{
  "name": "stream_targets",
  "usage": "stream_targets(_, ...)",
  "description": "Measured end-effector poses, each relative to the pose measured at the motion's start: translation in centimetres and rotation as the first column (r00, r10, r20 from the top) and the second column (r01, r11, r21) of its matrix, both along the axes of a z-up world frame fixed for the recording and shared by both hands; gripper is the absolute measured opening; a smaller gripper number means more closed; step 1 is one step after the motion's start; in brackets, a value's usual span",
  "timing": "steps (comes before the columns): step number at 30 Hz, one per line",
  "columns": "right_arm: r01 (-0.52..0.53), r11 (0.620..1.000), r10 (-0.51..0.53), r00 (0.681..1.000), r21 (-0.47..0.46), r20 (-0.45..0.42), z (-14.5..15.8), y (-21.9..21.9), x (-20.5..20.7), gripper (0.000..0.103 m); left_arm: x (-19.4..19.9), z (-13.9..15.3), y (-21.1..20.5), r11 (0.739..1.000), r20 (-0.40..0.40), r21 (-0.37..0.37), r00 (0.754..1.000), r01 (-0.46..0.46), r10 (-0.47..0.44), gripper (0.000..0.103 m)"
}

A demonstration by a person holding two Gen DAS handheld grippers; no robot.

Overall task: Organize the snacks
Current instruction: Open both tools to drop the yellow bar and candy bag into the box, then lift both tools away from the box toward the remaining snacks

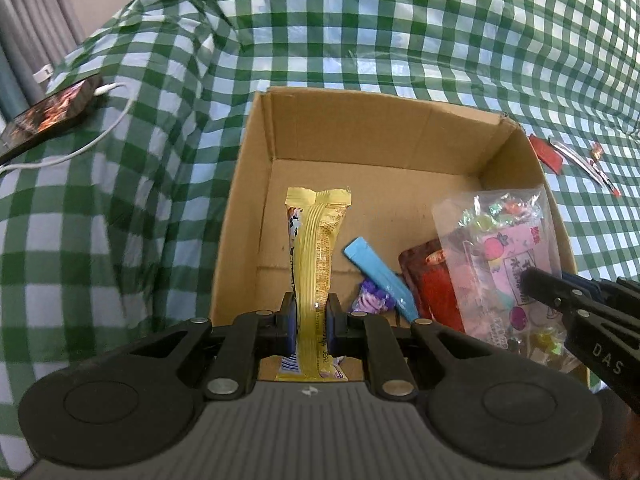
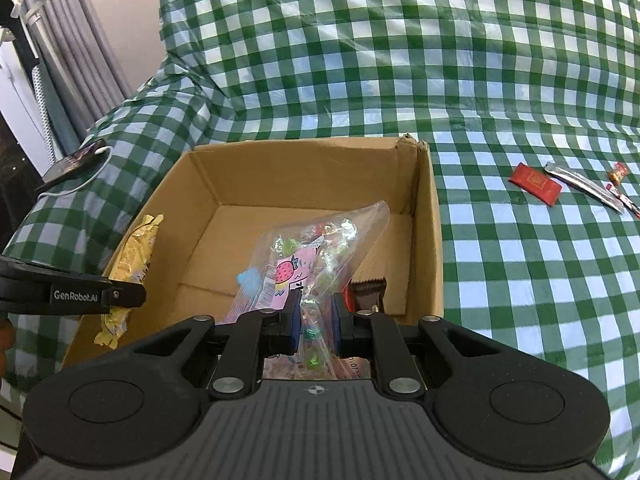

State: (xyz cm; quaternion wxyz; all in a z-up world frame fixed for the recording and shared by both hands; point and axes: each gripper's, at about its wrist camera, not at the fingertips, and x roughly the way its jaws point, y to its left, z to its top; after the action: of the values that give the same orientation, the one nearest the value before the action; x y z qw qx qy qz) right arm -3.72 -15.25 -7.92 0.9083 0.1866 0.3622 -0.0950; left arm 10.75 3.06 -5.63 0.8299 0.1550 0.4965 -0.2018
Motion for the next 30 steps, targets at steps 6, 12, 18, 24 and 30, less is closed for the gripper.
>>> stream_targets(6,0.041,0.999,-0.041,0.999,-0.010,0.027,-0.1,-0.8,1.3,0.063,1.3,-0.3,-1.1,1.000,0.076,0.022,0.997,0.013,-0.015,0.102)
stream_targets(12,0.054,0.996,-0.053,0.999,-0.066,0.014,0.8,-0.1,-1.0,0.094,-1.7,0.6,0.4,0.998,0.147,0.067,0.989,0.018,-0.028,0.103)
stream_targets(18,0.012,0.996,-0.014,1.000,-0.088,-0.018,2.6,2.9,-5.8,0.099,-7.4,0.6,4.0,0.993,0.124,0.115,0.992,-0.025,0.010,0.103)
stream_targets(24,-0.005,0.990,0.005,1.000,-0.140,-0.004,4.9,8.6,-10.4,0.101,-13.5,1.6,7.3,0.989,0.128,0.126,0.990,-0.071,0.054,0.103)
stream_targets(30,-0.028,0.978,0.037,0.998,-0.207,0.044,7.3,15.0,-13.3,0.102,-18.1,4.0,9.3,0.993,0.192,0.089,0.979,-0.082,0.064,0.103)
